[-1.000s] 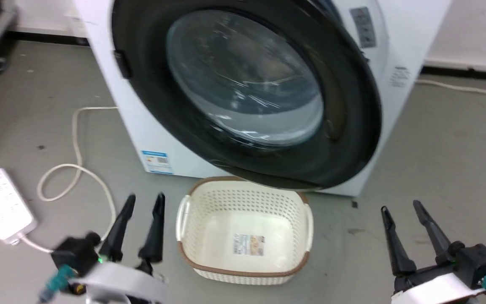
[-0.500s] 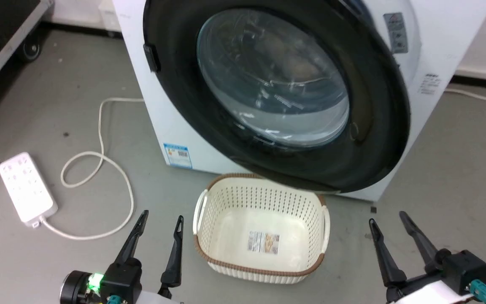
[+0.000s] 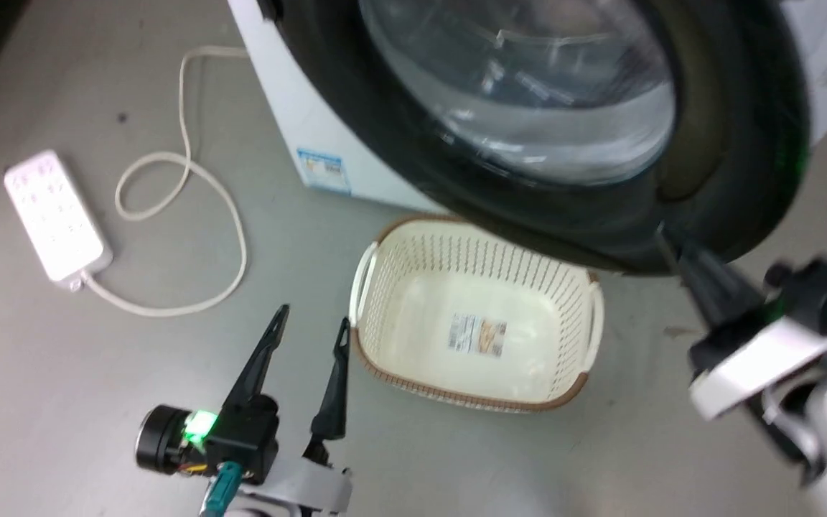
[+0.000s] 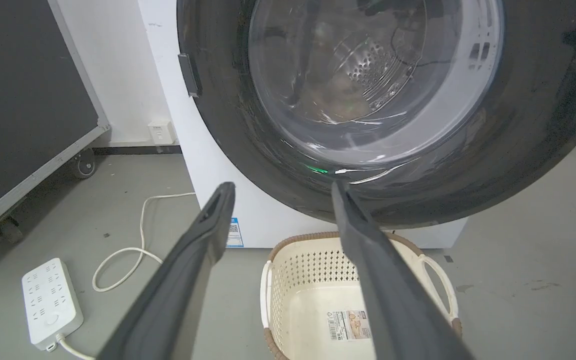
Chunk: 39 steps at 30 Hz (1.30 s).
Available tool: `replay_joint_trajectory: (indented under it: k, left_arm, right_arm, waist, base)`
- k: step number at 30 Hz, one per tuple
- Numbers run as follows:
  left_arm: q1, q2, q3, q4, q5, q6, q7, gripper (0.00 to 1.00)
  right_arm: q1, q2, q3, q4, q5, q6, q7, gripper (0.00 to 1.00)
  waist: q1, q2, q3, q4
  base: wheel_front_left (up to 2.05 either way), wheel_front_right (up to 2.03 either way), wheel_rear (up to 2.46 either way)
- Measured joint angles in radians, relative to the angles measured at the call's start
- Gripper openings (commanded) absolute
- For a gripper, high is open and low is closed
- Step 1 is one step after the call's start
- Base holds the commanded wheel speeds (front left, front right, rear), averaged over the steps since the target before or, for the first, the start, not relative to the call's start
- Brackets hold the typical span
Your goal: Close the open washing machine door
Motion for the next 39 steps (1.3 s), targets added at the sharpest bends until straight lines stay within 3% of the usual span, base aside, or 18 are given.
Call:
replay_joint_trajectory:
  k: [6, 17, 25, 34, 35, 36, 37, 39]
  left_arm:
    - [-0.053, -0.031, -0.016, 0.007, 0.016, -0.006, 0.0, 1.0]
    - [-0.095, -0.057, -0.04, 0.017, 0.019, -0.009, 0.0, 1.0]
    - [-0.097, -0.058, -0.037, 0.021, 0.031, -0.009, 0.0, 1.0]
    - [-0.098, -0.058, -0.029, 0.031, 0.034, -0.011, 0.0, 1.0]
    - [-0.098, -0.058, -0.029, 0.031, 0.034, -0.011, 0.0, 1.0]
    - [-0.097, -0.058, -0.025, 0.039, 0.033, -0.017, 0.0, 1.0]
    - [-0.097, -0.058, -0.021, 0.042, 0.032, -0.018, 0.0, 1.0]
    - [-0.095, -0.058, -0.01, 0.053, 0.022, -0.018, 0.0, 1.0]
  right_arm:
    - [-0.177, -0.103, -0.018, 0.136, 0.074, 0.0, 0.062, 0.0]
    - [-0.419, -0.157, -0.093, 0.348, 0.152, 0.001, 0.119, 0.0]
    - [-0.566, -0.132, -0.135, 0.521, 0.181, 0.01, 0.125, 0.0]
    - [-0.593, -0.098, -0.1, 0.613, 0.18, 0.009, 0.069, 0.0]
    - [-0.593, -0.098, -0.1, 0.613, 0.18, 0.009, 0.069, 0.04]
    - [-0.585, -0.098, -0.084, 0.621, 0.181, 0.006, 0.05, 0.64]
    - [-0.577, -0.098, -0.076, 0.621, 0.182, 0.005, 0.038, 1.0]
    - [-0.549, -0.093, -0.058, 0.617, 0.185, 0.001, 0.013, 1.0]
  waist:
    - [0.0001, 0.0, 0.085, 0.044]
    - [-0.0001, 0.0, 0.155, 0.087]
    - [-0.0002, 0.0, 0.161, 0.085]
    - [-0.0002, 0.0, 0.127, 0.067]
    - [-0.0002, 0.0, 0.127, 0.067]
    - [-0.0003, 0.0, 0.108, 0.061]
    - [-0.0002, 0.0, 0.096, 0.058]
    - [-0.0003, 0.0, 0.071, 0.05]
  base:
    - [0.0, 0.0, 0.0]
    - [0.0, 0.0, 0.0]
    - [0.0, 0.0, 0.0]
    - [0.0, 0.0, 0.0]
    - [0.0, 0.0, 0.0]
    - [0.0, 0.0, 0.0]
    - [0.0, 0.0, 0.0]
    - [0.0, 0.0, 0.0]
